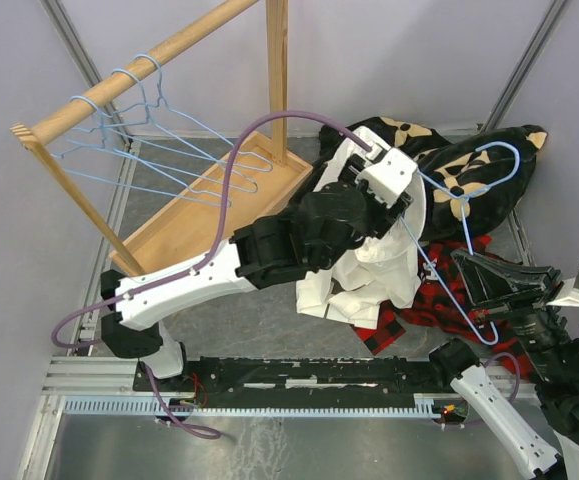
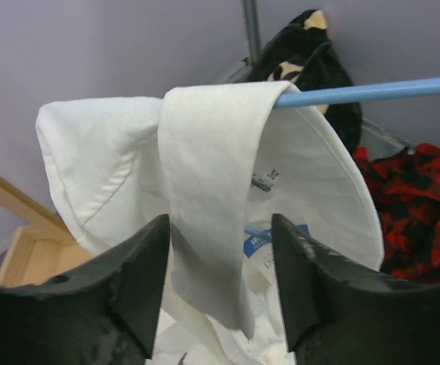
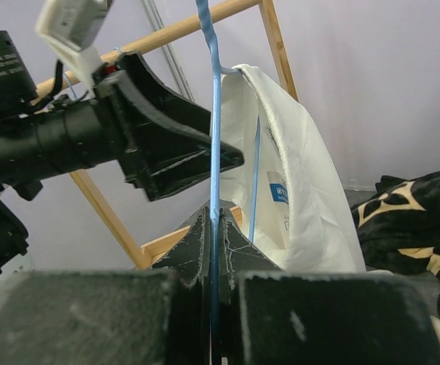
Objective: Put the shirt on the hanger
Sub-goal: Hang the shirt on the hanger.
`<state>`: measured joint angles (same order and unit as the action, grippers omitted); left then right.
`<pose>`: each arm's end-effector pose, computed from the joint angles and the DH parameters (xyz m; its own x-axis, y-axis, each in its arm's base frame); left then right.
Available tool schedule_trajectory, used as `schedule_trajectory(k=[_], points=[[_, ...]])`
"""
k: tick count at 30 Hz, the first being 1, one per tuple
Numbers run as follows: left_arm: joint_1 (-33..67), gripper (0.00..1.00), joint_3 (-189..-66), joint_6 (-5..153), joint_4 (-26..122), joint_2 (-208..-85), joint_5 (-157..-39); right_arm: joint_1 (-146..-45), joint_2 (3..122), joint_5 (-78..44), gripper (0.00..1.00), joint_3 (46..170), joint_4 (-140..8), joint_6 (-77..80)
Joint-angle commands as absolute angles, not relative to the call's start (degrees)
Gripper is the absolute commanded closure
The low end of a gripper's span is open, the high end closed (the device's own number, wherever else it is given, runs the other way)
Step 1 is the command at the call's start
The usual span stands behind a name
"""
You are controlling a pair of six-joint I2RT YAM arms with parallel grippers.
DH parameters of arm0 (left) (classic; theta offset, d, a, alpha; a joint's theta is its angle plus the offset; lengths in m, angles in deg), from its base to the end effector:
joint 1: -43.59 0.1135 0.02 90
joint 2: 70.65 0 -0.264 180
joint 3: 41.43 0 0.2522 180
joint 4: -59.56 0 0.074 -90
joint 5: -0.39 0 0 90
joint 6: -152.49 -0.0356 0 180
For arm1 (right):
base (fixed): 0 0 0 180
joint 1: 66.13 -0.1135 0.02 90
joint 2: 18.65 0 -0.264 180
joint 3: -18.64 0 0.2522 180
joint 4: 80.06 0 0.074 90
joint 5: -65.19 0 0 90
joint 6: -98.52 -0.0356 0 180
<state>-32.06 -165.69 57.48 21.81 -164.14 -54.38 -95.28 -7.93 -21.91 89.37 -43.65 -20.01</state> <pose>0.1079 -0.3389 0.4935 0.0267 0.1834 -0.9827 0.6496 0.7440 0.1565 -0.0122 -0.0047 0.4249 0.0555 0.5771 -0.8148 -0.6300 0.6533 0.4199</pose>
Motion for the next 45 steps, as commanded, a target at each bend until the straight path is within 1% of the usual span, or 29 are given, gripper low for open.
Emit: schedule_trajectory(k=[1, 5, 6, 7, 11, 17, 26, 30, 35, 36, 37, 40, 42, 45], points=[[-33.2, 0.48, -170.2, 50.9, 25.8, -166.4, -42.6, -95.5, -7.6, -18.4, 1.0, 88.9, -47.6, -21.9], [-33.2, 0.79, -170.4, 49.5, 26.1, -166.8, -41.6, -95.5, -7.8, -15.1, 1.0, 87.6, -48.0, -23.4], [-33.2, 0.9, -170.5, 49.0, 26.1, -166.7, -41.1, -95.5, -8.0, -14.6, 1.0, 87.0, -48.4, -23.9], [-33.2, 0.96, -170.7, 48.6, 26.0, -166.7, -40.6, -95.5, -8.2, -13.9, 1.0, 86.6, -48.9, -24.4], [-33.2, 0.97, -172.5, 47.6, 24.0, -166.5, -41.9, -95.5, -8.6, -13.0, 1.0, 85.1, -49.2, -26.2], [-34.8, 0.97, -182.4, 49.2, 11.5, -169.1, -50.5, -95.5, -6.7, -9.8, 1.0, 82.8, -54.9, -29.5], [-40.2, 0.97, -185.1, 51.5, 6.5, -168.7, -55.5, -95.5, -3.4, -7.8, 1.0, 80.5, -64.5, -31.2], [-41.9, 0.97, -187.9, 52.5, 3.6, -169.6, -59.7, -95.4, -2.7, -7.6, 1.0, 79.9, -67.7, -31.0], [-43.6, 0.97, -188.4, 52.9, 2.2, -169.5, -62.4, -95.5, -1.8, -6.9, 1.0, 79.5, -70.2, -30.3], [-43.6, 0.95, -188.2, 53.1, 2.2, -169.2, -62.1, -95.4, -1.9, -6.9, 1.0, 78.9, -70.9, -30.2], [-43.6, 0.87, -188.1, 53.1, 2.3, -168.8, -61.4, -95.5, -2.1, -6.9, 1.0, 78.4, -72.1, -30.3], [-43.6, 0.55, -186.7, 52.9, 3.1, -166.3, -57.3, -95.4, -2.8, -7.4, 1.0, 77.3, -74.0, -30.4], [-43.6, 0.41, -184.3, 52.4, 4.5, -163.2, -55.2, -95.5, -3.5, -7.5, 1.0, 77.3, -74.3, -30.1], [-43.6, 0.23, -180.7, 51.7, 6.1, -158.3, -53.7, -95.5, -4.9, -7.8, 1.0, 77.2, -74.0, -29.6]])
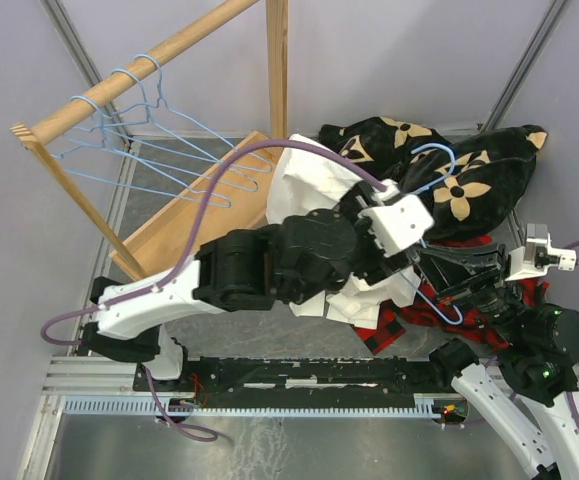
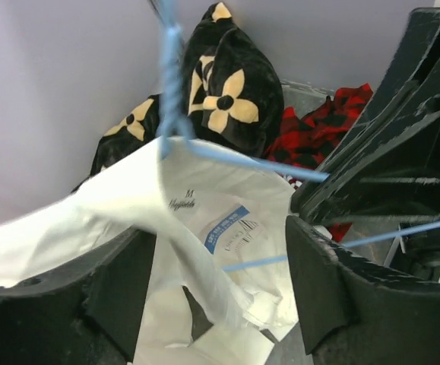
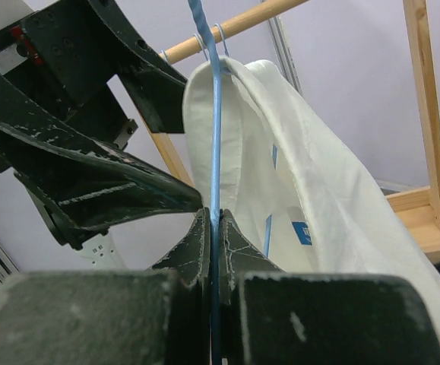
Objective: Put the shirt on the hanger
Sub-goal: Hang the shirt on the hanger.
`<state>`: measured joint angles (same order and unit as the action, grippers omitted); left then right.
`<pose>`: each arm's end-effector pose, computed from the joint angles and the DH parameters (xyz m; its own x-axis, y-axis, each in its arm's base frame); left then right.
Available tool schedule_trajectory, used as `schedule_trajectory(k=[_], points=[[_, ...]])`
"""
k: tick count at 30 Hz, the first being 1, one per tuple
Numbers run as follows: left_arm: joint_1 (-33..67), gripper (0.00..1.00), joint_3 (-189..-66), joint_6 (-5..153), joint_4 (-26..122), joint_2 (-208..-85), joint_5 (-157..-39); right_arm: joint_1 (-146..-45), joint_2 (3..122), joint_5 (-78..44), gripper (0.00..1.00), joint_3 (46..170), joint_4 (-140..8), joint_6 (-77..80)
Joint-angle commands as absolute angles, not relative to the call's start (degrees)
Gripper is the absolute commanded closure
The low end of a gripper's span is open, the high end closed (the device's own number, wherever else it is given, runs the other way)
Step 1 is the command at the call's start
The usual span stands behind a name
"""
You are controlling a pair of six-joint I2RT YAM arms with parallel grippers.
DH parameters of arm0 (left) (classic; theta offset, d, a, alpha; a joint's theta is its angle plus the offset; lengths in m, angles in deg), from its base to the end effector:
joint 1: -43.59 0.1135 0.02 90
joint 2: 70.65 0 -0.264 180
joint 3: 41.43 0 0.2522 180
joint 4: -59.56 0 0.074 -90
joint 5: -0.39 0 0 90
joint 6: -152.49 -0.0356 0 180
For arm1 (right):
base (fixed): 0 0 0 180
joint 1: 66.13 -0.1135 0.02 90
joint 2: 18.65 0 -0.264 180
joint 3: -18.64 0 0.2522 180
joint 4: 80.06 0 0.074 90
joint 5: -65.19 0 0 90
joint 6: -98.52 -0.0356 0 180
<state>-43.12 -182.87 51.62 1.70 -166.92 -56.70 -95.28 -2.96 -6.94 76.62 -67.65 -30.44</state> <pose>0.0381 -0.3263 0.5320 0.1399 0.3243 -0.9356 0.7956 0.5256 0.3012 0.0348 0.0319 0.4083 -0.0993 0.6299 -0.7703 -0.8147 0.3930 0.4263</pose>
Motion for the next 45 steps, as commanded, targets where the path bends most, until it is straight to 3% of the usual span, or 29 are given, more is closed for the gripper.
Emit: schedule_trajectory(k=[1, 14, 21, 30, 42, 45], points=[[-43.6, 0.2, -179.9, 51.4, 6.2, -156.9, -53.9, -95.5, -5.4, -7.8, 1.0, 77.2, -74.1, -29.5], [-43.6, 0.17, -174.6, 47.9, 4.6, -144.2, -61.4, -95.5, -8.9, -7.8, 1.0, 74.0, -81.2, -32.5], [-43.6, 0.14, -178.9, 39.0, 3.4, -145.9, -58.0, -95.6, -8.1, -3.1, 1.0, 75.9, -79.9, -33.4], [-43.6, 0.08, -181.7, 31.3, -3.2, -150.4, -65.7, -95.6, -8.9, 3.5, 1.0, 79.2, -73.4, -33.9], [-43.6, 0.25, -180.1, 32.8, -9.7, -150.0, -67.0, -95.7, -6.6, 12.2, 1.0, 83.9, -68.7, -33.8], [-43.6, 0.36, -179.0, 34.0, -11.6, -149.7, -68.5, -95.8, -5.8, 14.3, 1.0, 85.2, -67.9, -34.0]])
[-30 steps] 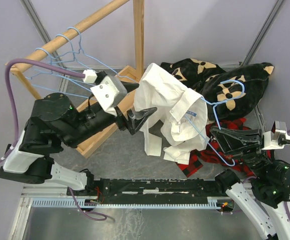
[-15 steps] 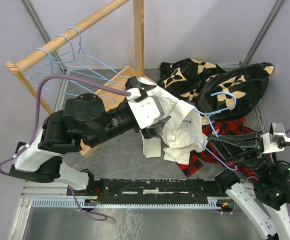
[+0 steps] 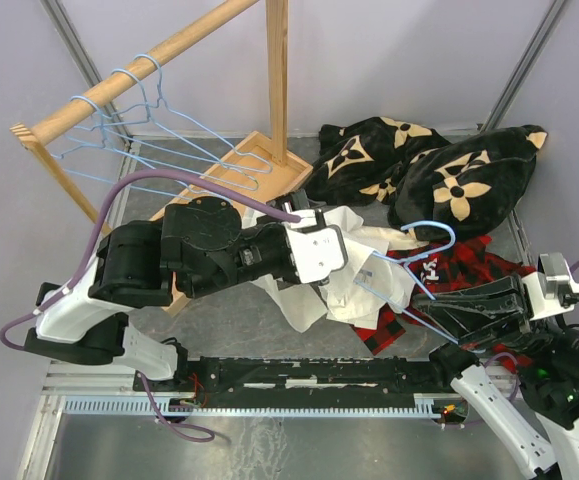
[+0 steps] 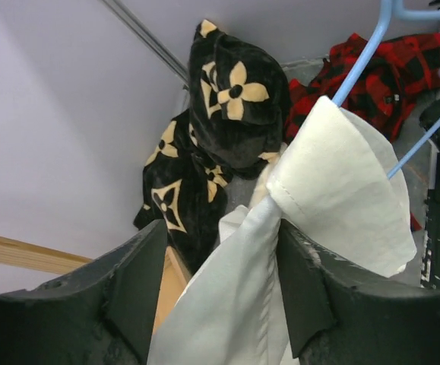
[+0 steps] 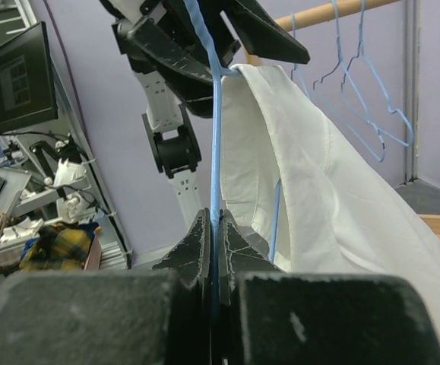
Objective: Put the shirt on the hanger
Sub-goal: Hang the shirt on the hanger.
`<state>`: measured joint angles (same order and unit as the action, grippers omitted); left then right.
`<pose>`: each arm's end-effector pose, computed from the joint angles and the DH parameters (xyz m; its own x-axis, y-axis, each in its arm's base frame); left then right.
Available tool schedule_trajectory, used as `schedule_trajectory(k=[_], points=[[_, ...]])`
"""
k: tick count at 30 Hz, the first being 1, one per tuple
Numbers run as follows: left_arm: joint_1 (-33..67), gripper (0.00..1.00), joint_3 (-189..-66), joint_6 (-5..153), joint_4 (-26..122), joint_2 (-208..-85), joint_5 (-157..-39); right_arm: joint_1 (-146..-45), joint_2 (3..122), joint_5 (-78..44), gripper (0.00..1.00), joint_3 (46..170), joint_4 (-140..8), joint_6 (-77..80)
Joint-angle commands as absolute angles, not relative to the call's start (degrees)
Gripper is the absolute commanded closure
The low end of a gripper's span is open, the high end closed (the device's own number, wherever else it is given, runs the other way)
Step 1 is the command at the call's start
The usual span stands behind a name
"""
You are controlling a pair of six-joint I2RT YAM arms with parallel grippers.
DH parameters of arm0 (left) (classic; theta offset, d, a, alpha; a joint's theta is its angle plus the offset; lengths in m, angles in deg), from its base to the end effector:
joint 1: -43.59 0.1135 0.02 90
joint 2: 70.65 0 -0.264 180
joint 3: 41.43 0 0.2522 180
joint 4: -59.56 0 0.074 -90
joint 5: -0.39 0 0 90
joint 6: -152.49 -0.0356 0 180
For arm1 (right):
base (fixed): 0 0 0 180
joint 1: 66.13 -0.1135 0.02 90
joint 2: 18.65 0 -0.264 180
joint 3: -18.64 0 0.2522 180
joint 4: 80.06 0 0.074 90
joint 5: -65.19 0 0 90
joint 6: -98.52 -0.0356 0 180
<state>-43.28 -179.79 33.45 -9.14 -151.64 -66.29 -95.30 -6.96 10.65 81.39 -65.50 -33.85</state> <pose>0.0260 -0.2182 0.5657 0.4254 0.3840 -0.8195 0.7883 0.2875 0.5440 -0.0076 0.0194 0.4244 -0.1582 0.5403 -0.8264 -0.9442 0.1621 0.2868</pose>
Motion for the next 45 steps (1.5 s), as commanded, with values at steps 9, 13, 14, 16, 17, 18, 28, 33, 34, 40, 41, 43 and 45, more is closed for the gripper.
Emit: schedule_trajectory(k=[9, 13, 14, 16, 17, 18, 28, 33, 34, 40, 41, 43, 45], points=[[-43.6, 0.69, -179.4, 38.7, -16.7, -151.7, -82.2, -95.8, -2.4, 19.4, 1.0, 87.4, -65.8, -33.0], [-43.6, 0.94, -179.0, 40.1, -16.3, -152.3, -86.9, -95.8, -1.7, 18.2, 1.0, 87.3, -62.8, -30.1], [-43.6, 0.94, -178.8, 40.3, -16.1, -152.4, -87.9, -95.8, -1.5, 17.7, 1.0, 87.2, -62.4, -29.6], [-43.6, 0.91, -178.2, 40.7, -15.4, -152.5, -88.9, -95.8, -1.2, 16.9, 1.0, 86.7, -62.3, -29.1], [-43.6, 0.9, -177.8, 40.8, -14.9, -152.5, -89.2, -95.8, -1.0, 16.8, 1.0, 86.4, -62.3, -28.8], [-43.6, 0.88, -177.4, 40.9, -14.5, -152.6, -89.3, -95.8, -0.7, 16.9, 1.0, 86.2, -62.3, -28.6], [-43.6, 0.8, -174.8, 41.0, -12.6, -153.0, -89.8, -95.8, -0.1, 18.1, 1.0, 86.2, -58.4, -25.1], [-43.6, 0.97, -173.8, 41.9, -12.2, -152.8, -87.7, -95.8, -0.9, 14.7, 0.98, 87.3, -54.0, -22.8], [-43.6, 0.97, -173.1, 42.6, -11.5, -152.3, -86.5, -95.8, -1.4, 12.2, 0.94, 88.2, -51.2, -21.3], [-43.6, 0.97, -162.1, 50.4, -4.5, -145.3, -71.9, -95.8, -4.2, -7.7, 0.57, 95.5, -30.4, -12.9], [-43.6, 0.97, -160.5, 52.0, -3.4, -144.4, -69.2, -95.8, -4.8, -10.8, 0.53, 96.4, -27.9, -12.6], [-43.5, 0.97, -157.2, 54.8, -1.8, -142.9, -64.9, -95.8, -5.3, -16.5, 0.49, 98.0, -23.1, -12.4], [-43.6, 0.97, -154.9, 56.9, -0.3, -141.6, -62.3, -95.8, -5.3, -20.7, 0.47, 98.9, -18.8, -13.7]])
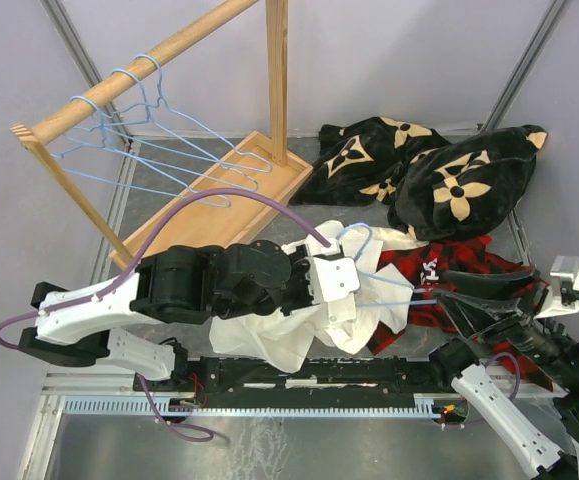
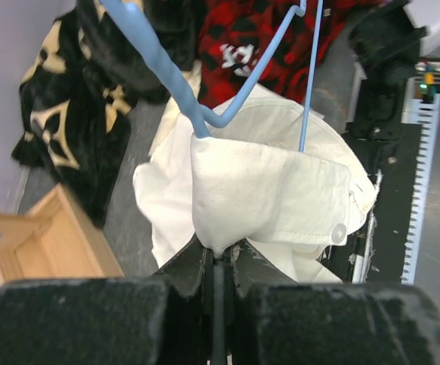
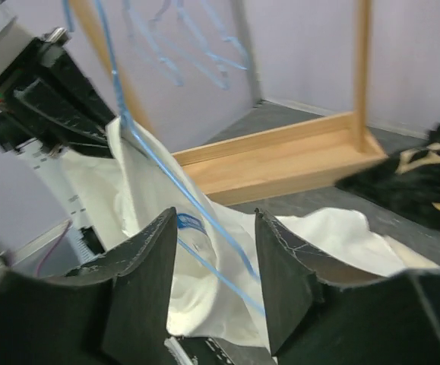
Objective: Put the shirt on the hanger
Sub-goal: Hang the shirt on the hanger.
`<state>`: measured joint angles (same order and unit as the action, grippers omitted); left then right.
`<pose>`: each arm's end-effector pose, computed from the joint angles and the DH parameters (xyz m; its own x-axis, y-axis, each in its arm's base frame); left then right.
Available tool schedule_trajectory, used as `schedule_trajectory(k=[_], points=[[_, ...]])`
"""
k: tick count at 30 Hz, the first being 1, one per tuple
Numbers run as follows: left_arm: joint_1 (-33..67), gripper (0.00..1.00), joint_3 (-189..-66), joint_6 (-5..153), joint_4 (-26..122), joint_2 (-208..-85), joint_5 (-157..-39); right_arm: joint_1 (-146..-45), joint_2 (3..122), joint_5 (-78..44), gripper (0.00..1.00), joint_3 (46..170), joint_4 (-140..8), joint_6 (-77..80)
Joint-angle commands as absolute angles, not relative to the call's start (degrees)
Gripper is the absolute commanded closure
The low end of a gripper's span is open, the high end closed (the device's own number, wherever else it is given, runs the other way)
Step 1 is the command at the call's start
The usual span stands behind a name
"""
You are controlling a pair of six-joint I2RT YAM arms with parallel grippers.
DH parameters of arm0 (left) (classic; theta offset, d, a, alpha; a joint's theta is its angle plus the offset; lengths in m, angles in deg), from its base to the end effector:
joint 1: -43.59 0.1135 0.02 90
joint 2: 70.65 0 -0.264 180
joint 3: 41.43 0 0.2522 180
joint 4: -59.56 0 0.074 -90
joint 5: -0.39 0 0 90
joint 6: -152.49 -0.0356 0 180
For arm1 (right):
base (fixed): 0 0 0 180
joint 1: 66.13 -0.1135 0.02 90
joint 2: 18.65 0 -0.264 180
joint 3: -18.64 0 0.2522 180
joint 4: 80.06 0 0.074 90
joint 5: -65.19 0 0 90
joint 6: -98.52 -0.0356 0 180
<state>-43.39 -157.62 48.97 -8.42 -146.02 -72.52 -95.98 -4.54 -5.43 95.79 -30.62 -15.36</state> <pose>0.0231 -0.2394 0.4845 0.1965 0.5160 -0.8337 0.9203 0.1963 0.3384 -0.0207 0.0017 0.4279 -0.1168 0.3733 -0.9203 -0.7677 0.5540 0.3221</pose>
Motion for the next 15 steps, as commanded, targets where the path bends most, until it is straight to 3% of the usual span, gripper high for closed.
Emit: schedule_trajectory(k=[1, 9, 15], points=[[-43.5, 0.97, -153.8, 57.8, 0.4, -141.0, -61.1, -95.8, -5.2, -21.7, 0.46, 99.0, -17.1, -14.4], [-43.5, 0.97, -150.9, 64.3, 3.8, -139.0, -48.8, -95.8, -3.9, -22.0, 0.43, 95.7, -10.2, -23.9], [-43.5, 0.97, -151.3, 66.0, 4.5, -140.3, -43.0, -95.6, -5.6, -19.8, 0.33, 85.6, -20.1, -35.5]])
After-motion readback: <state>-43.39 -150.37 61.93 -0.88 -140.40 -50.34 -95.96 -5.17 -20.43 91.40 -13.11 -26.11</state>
